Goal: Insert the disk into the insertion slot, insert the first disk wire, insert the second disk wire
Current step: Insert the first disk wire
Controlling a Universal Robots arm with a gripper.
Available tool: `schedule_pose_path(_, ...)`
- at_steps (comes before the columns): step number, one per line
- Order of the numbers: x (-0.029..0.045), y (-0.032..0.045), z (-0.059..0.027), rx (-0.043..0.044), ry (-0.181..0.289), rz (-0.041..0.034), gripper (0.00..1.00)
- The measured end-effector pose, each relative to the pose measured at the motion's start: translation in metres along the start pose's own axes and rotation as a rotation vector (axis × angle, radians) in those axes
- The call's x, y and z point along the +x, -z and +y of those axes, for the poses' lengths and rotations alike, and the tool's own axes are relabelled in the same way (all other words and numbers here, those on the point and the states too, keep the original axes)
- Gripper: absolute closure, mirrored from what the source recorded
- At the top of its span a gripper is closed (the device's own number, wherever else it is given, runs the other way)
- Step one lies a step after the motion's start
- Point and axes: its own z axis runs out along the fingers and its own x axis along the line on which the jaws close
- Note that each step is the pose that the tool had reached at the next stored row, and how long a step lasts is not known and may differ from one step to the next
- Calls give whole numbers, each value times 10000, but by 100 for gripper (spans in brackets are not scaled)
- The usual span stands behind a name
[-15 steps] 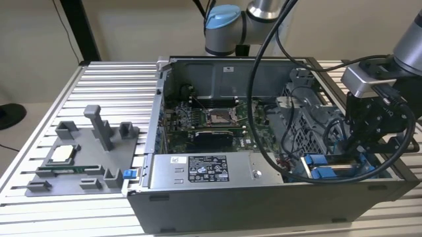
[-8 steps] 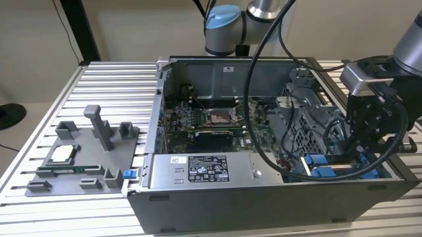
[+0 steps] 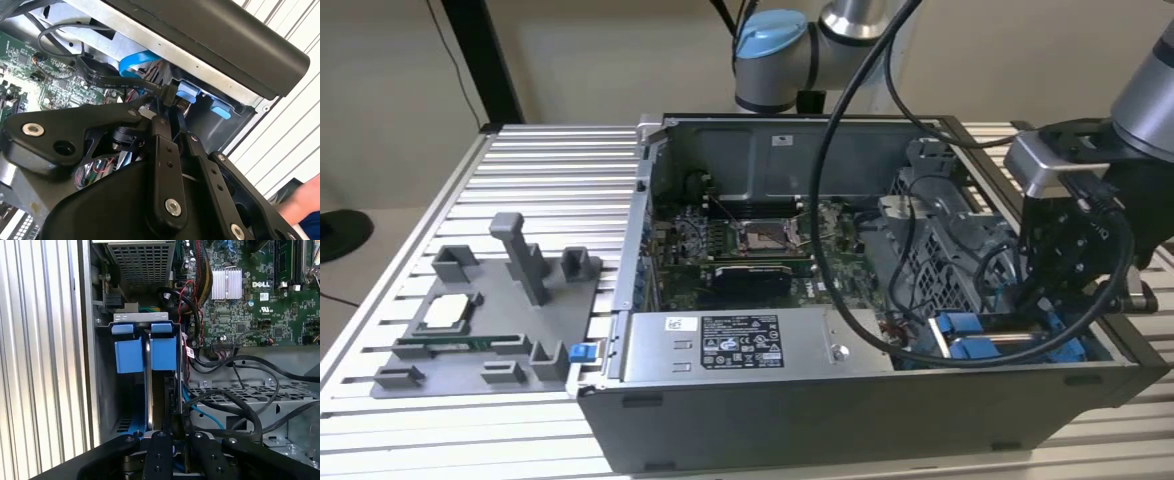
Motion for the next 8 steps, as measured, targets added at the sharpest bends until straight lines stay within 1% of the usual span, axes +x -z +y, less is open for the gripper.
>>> schedule_pose_path(5, 1, -57, 0, 1, -15, -3, 100)
schedule_pose_path(8, 2, -74, 0, 1, -17, 4, 100)
